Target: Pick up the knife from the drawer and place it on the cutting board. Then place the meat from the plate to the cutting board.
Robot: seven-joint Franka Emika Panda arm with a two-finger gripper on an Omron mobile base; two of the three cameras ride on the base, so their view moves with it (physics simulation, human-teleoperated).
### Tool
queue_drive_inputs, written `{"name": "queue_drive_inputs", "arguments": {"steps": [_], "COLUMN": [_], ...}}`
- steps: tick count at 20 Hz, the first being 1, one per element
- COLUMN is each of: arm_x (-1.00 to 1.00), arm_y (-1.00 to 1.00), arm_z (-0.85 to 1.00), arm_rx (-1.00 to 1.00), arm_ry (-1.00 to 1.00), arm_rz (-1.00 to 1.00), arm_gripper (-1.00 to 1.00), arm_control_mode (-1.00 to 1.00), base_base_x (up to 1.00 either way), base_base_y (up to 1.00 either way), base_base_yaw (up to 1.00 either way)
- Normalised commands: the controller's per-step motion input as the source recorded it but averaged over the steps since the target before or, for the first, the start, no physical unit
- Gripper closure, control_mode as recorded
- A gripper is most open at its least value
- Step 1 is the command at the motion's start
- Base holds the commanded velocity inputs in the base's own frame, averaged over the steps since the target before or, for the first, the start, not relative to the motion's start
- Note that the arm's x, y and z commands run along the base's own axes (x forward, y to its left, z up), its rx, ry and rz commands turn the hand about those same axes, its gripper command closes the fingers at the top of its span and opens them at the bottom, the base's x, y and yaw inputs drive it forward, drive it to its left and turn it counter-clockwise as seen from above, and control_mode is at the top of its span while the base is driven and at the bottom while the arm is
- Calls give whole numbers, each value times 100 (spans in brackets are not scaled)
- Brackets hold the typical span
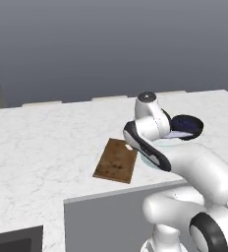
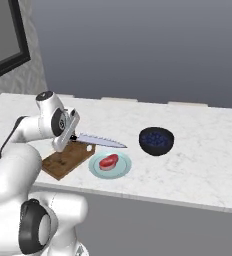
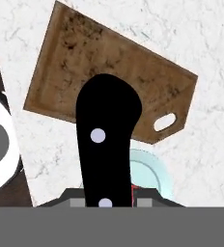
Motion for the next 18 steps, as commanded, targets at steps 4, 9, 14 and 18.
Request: {"name": "queue_drive_inputs", "arguments": {"steps": [4, 9, 14, 18], "arm_x": [4, 0, 13, 22], "arm_y": [24, 10, 5, 38], "arm_z": [-9, -49, -83, -29], "arm_rx": [-41, -21, 4, -2], "arm_ry": [15, 19, 21, 15], "arm_rz": [57, 73, 73, 42], "arm_gripper": [100, 100, 100, 100], "arm_control_mode": [-100, -100, -100, -100], "base_base_x": [0, 0, 0, 0], "base_base_y": [0, 0, 0, 0], "base_base_yaw": [0, 0, 0, 0]}}
